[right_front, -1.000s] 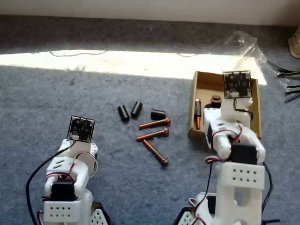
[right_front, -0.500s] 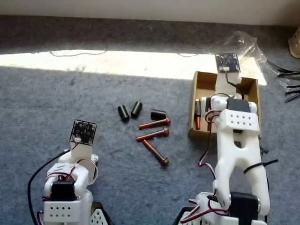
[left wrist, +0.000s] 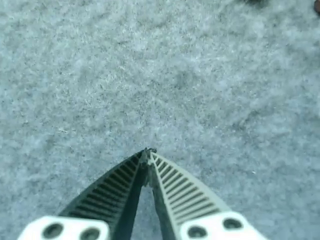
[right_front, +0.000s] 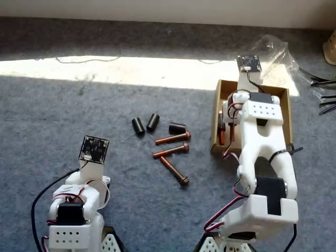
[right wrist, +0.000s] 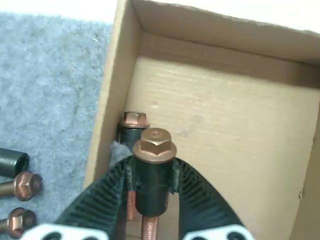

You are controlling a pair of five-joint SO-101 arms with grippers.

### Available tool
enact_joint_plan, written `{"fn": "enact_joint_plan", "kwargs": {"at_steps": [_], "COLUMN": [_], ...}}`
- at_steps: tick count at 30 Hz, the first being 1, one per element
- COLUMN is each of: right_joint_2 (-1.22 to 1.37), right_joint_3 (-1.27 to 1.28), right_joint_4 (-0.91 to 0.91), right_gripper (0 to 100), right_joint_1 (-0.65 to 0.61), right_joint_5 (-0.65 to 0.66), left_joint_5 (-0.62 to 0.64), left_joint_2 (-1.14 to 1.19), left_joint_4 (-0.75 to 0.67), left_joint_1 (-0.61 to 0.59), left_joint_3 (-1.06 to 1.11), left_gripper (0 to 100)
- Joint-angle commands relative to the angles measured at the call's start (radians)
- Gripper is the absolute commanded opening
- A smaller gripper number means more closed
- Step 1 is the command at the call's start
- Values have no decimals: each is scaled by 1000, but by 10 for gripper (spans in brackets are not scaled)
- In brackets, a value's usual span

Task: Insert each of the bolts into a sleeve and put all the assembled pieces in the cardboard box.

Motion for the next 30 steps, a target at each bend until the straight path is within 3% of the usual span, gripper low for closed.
{"fn": "enact_joint_plan", "kwargs": {"at_steps": [1,10,16,25,30], "right_joint_2": [27,170,217,213,205], "right_joint_3": [-94,-185,-183,-183,-234], "right_joint_4": [2,2,2,5,102], "right_gripper": [9,17,150,152,152], "right_joint_1": [19,74,58,27,7], "right_joint_5": [3,3,9,3,3], "left_joint_5": [-5,-5,-5,-5,-5], "left_joint_2": [-8,-8,-8,-8,-8], "left_joint_4": [6,6,6,6,6], "left_joint_1": [-8,-8,-8,-8,-8], "left_joint_3": [22,22,22,22,22], "left_gripper": [14,14,14,14,14]}}
